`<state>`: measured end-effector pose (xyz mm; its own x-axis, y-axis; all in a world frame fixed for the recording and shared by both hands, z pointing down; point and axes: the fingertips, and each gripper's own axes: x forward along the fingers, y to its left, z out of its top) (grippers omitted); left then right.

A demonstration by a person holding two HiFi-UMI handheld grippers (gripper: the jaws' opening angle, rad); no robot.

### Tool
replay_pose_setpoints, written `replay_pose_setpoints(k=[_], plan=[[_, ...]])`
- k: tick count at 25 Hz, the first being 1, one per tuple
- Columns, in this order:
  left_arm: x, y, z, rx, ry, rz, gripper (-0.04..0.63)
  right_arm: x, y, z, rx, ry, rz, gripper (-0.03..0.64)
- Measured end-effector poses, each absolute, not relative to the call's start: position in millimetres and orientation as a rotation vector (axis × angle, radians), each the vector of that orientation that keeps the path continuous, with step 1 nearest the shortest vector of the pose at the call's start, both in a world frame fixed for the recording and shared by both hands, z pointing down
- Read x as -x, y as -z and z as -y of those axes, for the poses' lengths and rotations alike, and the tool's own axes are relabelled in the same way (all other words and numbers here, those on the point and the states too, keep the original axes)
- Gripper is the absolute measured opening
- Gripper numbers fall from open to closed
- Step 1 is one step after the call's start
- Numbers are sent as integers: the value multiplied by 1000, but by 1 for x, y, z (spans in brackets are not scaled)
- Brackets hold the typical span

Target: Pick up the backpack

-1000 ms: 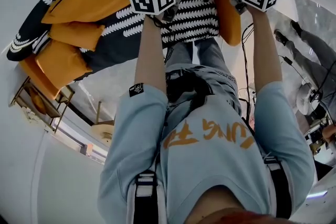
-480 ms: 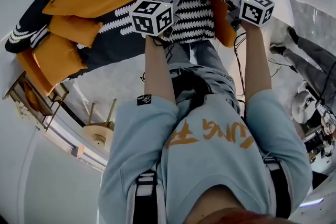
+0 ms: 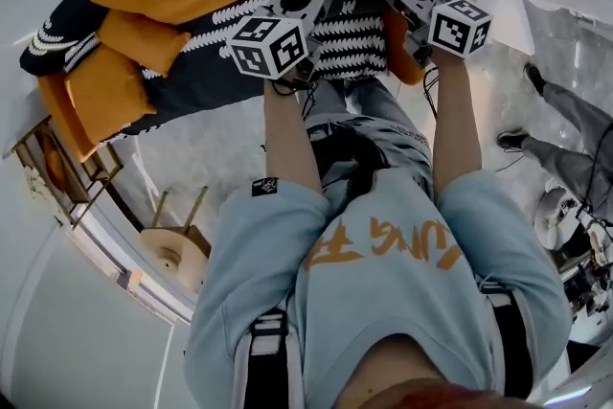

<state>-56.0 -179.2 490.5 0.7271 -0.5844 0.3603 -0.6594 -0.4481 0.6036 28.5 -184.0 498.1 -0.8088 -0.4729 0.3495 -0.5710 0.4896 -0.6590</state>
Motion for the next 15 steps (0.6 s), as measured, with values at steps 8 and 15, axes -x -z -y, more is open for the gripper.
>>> replay_pose_setpoints(k=[8, 15], plan=[[35, -471, 141, -2157, -67, 1027, 60, -60, -483, 146, -899, -1218, 2648, 61], [50, -414, 124, -2228, -5, 1134, 58, -51, -425, 134, -791, -1090, 2785, 55]])
